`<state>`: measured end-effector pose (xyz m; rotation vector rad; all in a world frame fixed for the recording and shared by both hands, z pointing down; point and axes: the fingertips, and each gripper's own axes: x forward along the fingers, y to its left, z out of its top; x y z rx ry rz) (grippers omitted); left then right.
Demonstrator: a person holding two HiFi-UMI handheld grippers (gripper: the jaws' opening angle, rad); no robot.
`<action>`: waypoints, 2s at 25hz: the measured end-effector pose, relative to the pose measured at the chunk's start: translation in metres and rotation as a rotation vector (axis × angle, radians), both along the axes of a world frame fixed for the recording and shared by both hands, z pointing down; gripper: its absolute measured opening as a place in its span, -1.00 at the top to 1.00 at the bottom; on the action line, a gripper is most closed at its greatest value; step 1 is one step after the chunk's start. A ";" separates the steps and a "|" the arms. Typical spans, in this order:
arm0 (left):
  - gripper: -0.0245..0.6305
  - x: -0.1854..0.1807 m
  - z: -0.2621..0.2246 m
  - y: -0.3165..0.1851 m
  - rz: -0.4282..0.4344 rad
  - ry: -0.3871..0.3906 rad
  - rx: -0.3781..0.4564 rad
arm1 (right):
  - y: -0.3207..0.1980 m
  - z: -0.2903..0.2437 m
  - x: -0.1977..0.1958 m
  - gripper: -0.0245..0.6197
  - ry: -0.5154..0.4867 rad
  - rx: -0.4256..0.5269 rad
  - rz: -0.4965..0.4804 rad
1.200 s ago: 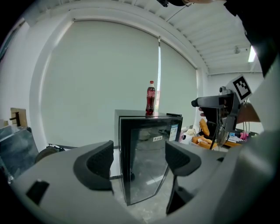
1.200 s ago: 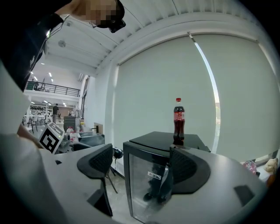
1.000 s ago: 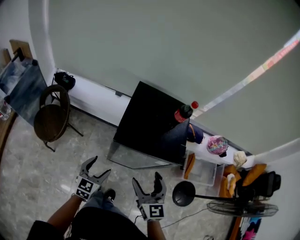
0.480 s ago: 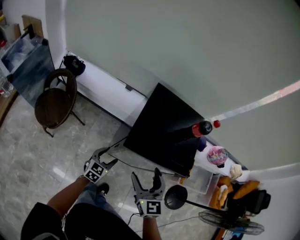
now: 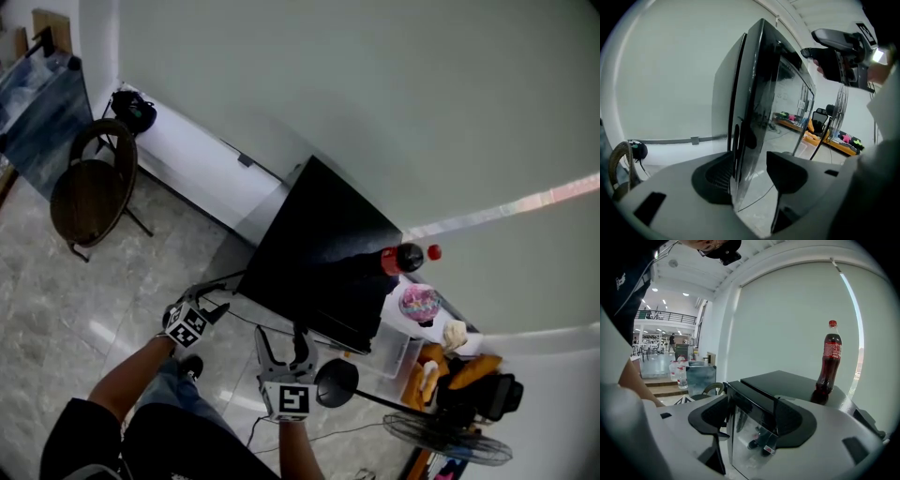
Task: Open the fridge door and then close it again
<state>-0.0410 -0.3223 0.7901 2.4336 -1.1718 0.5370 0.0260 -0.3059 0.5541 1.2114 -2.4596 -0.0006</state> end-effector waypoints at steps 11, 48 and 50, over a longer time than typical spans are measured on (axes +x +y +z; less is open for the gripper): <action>0.51 0.000 0.003 -0.008 0.008 -0.025 0.000 | -0.020 0.011 0.007 0.34 0.063 0.035 0.044; 0.70 0.014 0.001 0.113 0.071 -0.149 -0.088 | 0.064 0.016 0.013 0.36 0.186 0.077 -0.209; 0.71 0.017 0.000 0.122 0.063 -0.151 -0.088 | 0.071 0.015 0.016 0.36 0.195 0.082 -0.224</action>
